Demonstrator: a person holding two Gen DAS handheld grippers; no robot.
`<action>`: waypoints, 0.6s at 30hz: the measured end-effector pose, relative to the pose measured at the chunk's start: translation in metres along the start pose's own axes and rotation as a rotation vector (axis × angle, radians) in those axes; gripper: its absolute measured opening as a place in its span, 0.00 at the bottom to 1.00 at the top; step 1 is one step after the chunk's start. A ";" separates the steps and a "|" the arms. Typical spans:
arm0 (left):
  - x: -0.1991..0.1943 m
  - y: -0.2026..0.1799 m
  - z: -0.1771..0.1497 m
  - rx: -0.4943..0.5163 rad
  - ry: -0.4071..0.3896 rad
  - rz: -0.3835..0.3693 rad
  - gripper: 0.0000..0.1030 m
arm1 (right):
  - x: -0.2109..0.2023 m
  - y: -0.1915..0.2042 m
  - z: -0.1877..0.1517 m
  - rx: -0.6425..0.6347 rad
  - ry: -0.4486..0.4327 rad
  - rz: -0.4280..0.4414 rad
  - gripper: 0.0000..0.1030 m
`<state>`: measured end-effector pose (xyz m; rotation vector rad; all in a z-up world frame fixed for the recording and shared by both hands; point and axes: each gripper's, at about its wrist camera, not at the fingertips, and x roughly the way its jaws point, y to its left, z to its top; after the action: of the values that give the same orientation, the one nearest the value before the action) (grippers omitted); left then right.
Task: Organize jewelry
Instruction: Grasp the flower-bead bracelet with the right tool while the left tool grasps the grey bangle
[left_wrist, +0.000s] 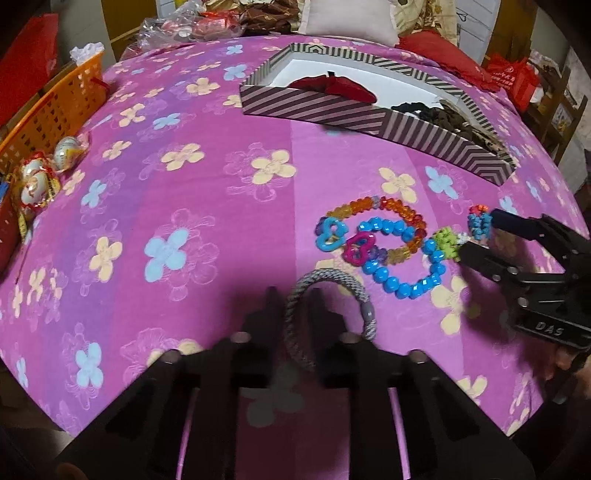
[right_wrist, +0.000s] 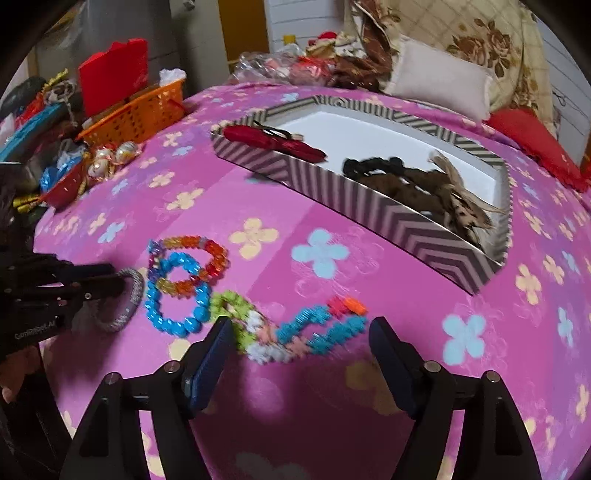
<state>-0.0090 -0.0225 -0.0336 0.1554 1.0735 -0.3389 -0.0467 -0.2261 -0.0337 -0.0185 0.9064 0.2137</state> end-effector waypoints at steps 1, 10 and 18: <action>0.000 0.000 0.000 -0.002 -0.003 -0.009 0.08 | -0.001 0.002 0.001 -0.005 -0.010 0.015 0.35; -0.012 0.006 -0.007 -0.062 -0.018 -0.076 0.05 | -0.016 0.000 -0.005 0.034 -0.023 0.075 0.22; -0.035 0.006 -0.003 -0.077 -0.067 -0.078 0.05 | -0.053 0.000 0.003 0.040 -0.097 0.067 0.22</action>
<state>-0.0242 -0.0091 -0.0044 0.0334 1.0261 -0.3700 -0.0761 -0.2351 0.0093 0.0589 0.8153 0.2572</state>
